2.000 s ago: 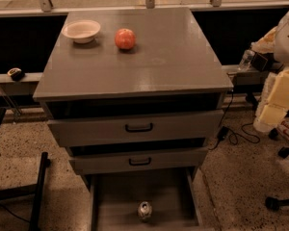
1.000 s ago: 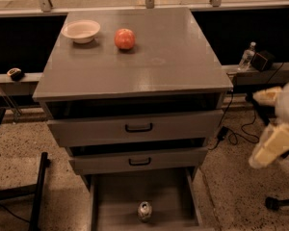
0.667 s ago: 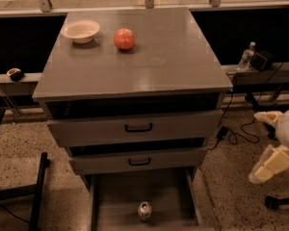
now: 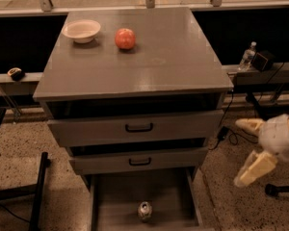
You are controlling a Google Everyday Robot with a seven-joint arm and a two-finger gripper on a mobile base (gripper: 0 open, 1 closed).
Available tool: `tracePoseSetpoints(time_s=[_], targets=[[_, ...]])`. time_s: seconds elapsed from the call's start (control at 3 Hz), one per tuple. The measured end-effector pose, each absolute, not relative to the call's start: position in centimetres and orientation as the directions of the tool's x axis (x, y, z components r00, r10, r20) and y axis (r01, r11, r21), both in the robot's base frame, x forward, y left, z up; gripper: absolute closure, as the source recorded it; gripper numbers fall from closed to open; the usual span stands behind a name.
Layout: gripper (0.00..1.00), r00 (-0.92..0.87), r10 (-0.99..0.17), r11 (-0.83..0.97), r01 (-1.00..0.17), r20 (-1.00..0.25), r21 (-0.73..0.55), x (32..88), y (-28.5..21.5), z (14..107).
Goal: Pick 7up can from bottom drawer and place on counter
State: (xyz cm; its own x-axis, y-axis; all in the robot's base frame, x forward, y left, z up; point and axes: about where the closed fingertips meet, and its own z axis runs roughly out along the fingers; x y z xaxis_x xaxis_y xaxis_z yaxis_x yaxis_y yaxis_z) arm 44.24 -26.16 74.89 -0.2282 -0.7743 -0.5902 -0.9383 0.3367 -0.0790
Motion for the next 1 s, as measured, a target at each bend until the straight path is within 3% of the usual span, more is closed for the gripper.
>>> tracePoseSetpoints(time_s=[0.67,1.0], targets=[[0.0,0.005,-0.681,0.171,-0.972,-0.733,-0.164,43.7,-20.3,66.1],[0.0,0.05,-0.685,0.133,-0.972,-0.727,-0.193,43.7,-20.1,65.6]])
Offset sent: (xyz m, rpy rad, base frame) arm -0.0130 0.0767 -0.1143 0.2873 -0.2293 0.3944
